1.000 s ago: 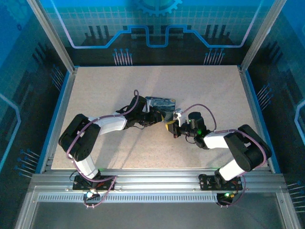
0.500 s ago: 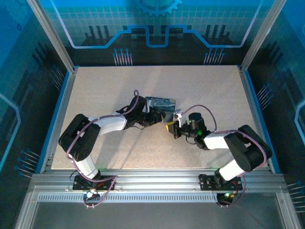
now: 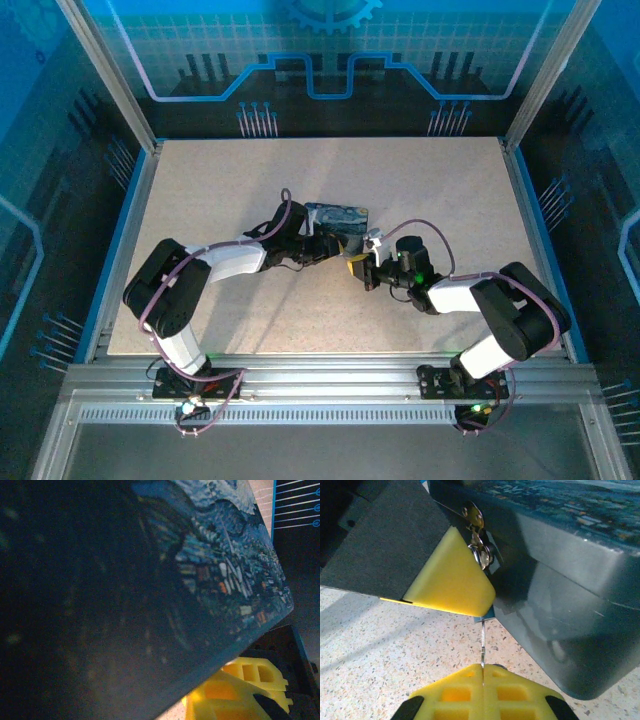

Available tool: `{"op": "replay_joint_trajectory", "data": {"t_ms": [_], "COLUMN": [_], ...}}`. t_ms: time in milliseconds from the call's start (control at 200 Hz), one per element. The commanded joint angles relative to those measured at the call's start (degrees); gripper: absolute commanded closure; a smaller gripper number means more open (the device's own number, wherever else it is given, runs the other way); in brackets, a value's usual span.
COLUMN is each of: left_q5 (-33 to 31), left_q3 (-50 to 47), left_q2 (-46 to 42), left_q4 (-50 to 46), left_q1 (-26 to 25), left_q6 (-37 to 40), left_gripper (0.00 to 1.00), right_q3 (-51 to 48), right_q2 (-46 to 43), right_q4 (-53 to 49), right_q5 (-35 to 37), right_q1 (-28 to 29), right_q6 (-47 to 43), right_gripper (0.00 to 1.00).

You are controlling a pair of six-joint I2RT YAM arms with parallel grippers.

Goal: Unlock the padlock with the key

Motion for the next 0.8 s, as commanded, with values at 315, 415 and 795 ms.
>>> {"op": "replay_joint_trajectory", "data": {"t_ms": [315,415,795], "left_q5": [0.9,0.9,0.9], "left_q3": [-0.7,-0.7,-0.7], "left_q2": [-1.9,-2.1,-2.5], "left_q4": [0.6,0.5,0.4], "left_q1": [-0.6,-0.7,-0.8], "left_q6": [-1.3,-1.3,-1.7], "left_gripper": [0.89,0.89,0.89], "right_q3": [2.8,3.6,5.4], "right_q2": [1.9,2.6,5.0], "right_q4": [3.2,3.4,6.0], "right_q5": [-0.4,-0.1,-0.4], "right_q1": [0.8,0.8,0.2], "right_q6": [0.0,0.2,0.8], "right_gripper": [1.0,1.0,1.0]}}
